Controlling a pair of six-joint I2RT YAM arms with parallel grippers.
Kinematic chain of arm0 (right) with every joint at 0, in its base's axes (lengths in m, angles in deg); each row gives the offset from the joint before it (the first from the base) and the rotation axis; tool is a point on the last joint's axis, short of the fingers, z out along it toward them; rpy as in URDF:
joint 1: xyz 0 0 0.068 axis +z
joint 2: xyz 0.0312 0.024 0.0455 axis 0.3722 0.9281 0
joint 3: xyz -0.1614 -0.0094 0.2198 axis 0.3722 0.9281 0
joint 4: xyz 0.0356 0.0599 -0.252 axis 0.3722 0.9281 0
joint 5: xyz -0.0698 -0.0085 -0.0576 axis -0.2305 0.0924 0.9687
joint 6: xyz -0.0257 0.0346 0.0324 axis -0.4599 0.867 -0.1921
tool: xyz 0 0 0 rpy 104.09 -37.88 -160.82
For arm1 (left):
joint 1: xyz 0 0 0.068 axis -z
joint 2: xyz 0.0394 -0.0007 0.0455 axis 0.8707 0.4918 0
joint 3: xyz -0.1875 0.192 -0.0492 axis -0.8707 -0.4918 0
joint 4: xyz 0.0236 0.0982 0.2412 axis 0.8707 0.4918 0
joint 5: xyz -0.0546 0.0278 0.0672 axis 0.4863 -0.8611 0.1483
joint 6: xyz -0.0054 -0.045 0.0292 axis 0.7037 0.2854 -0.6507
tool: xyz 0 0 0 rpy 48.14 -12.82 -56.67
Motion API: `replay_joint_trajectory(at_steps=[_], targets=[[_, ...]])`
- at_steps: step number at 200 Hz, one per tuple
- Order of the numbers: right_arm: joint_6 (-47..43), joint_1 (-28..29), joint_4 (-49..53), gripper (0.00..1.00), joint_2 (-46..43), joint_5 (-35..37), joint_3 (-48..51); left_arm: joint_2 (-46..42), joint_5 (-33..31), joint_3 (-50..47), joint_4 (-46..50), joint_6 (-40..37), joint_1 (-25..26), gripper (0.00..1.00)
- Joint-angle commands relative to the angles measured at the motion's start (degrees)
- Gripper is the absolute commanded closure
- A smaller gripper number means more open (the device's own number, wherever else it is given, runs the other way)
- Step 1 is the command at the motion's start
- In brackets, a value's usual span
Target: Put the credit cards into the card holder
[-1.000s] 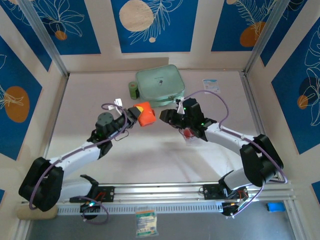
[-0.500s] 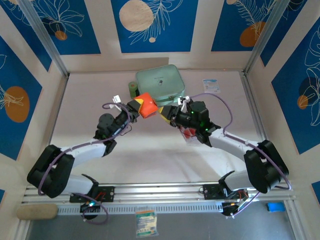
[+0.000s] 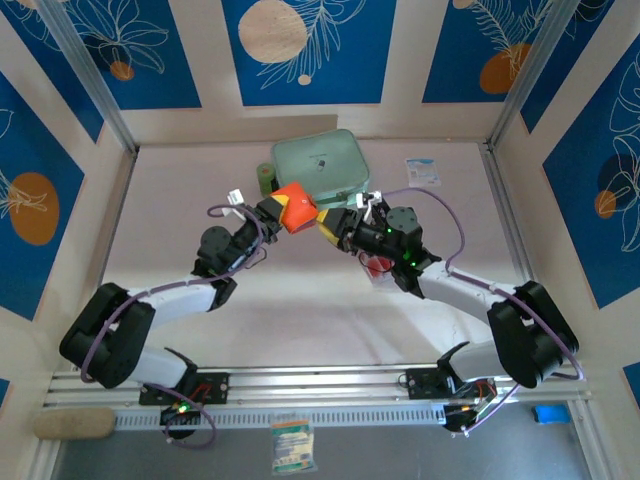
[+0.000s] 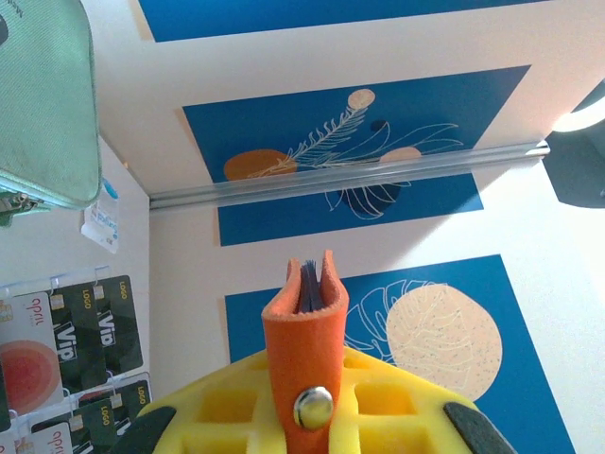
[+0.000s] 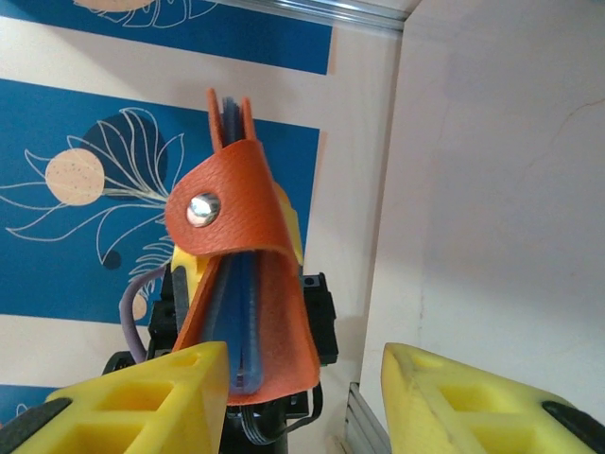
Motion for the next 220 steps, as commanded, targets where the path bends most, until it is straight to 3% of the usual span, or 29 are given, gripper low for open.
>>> replay_joint_trajectory(at_steps=[1, 80, 137, 220], targets=[[0.45, 0.74, -1.84, 0.53, -1.71, -0.05, -0.11, 0.49, -0.98, 1.84, -4.40, 0.31, 0.85, 1.00], [0.49, 1.02, -1.79, 0.54, -1.71, 1.18, 0.56, 1.34, -1.07, 2.01, -5.59, 0.87, 1.20, 1.00], [0.70, 0.67, -2.82, 0.63, 0.78, 0.79, -0.91, 1.55, -1.13, 2.12, -6.34, 1.44, 1.55, 1.00], [2.34, -0.61, -6.84, 0.64, 4.84, -1.88, -2.72, 2.48, -0.38, 1.79, -6.33, 1.65, 2.52, 1.00]])
